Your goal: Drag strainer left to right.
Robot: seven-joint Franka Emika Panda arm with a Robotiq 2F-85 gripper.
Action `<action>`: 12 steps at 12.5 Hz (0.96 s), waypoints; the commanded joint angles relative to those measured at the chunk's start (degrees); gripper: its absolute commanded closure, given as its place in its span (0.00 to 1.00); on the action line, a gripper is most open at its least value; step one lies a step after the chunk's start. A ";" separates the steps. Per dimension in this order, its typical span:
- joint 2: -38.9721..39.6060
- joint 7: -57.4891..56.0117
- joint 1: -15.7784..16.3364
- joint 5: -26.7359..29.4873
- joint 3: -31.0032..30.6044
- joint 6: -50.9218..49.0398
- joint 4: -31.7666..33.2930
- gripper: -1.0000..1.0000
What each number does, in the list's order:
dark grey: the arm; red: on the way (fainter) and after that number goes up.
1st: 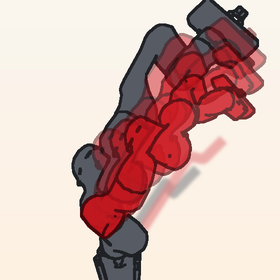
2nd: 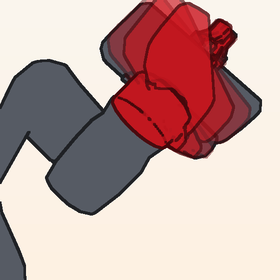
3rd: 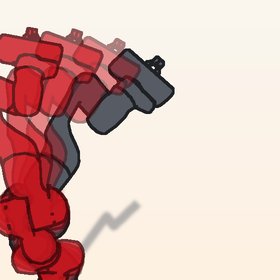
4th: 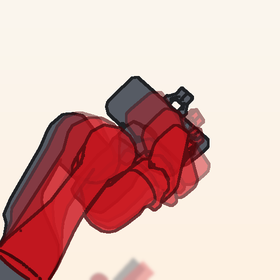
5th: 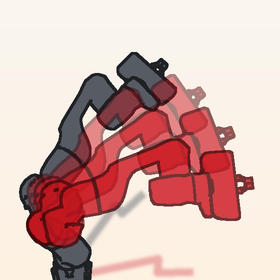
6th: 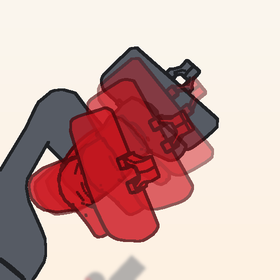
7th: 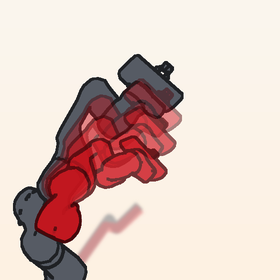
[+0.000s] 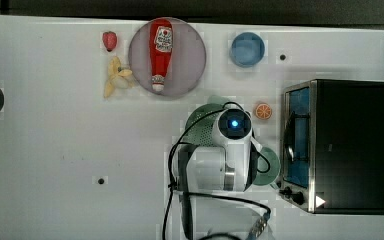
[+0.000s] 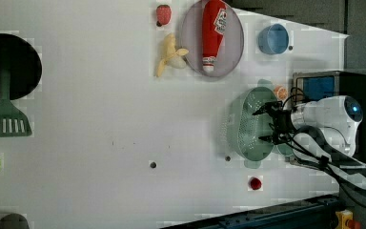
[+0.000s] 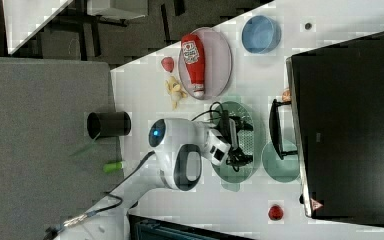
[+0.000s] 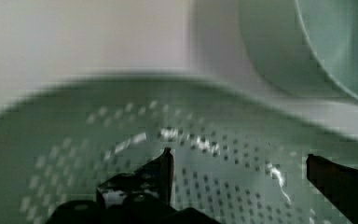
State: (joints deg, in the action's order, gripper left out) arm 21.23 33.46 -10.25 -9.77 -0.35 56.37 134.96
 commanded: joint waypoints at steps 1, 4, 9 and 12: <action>-11.03 -6.61 2.03 0.43 -3.19 -6.12 -2.78 0.00; -19.86 -8.57 2.05 0.53 -4.95 -23.10 -8.43 0.00; -29.99 -27.46 2.03 10.20 -3.24 -46.58 -20.44 0.00; -34.78 -32.50 2.04 10.16 -3.15 -52.24 -23.97 0.00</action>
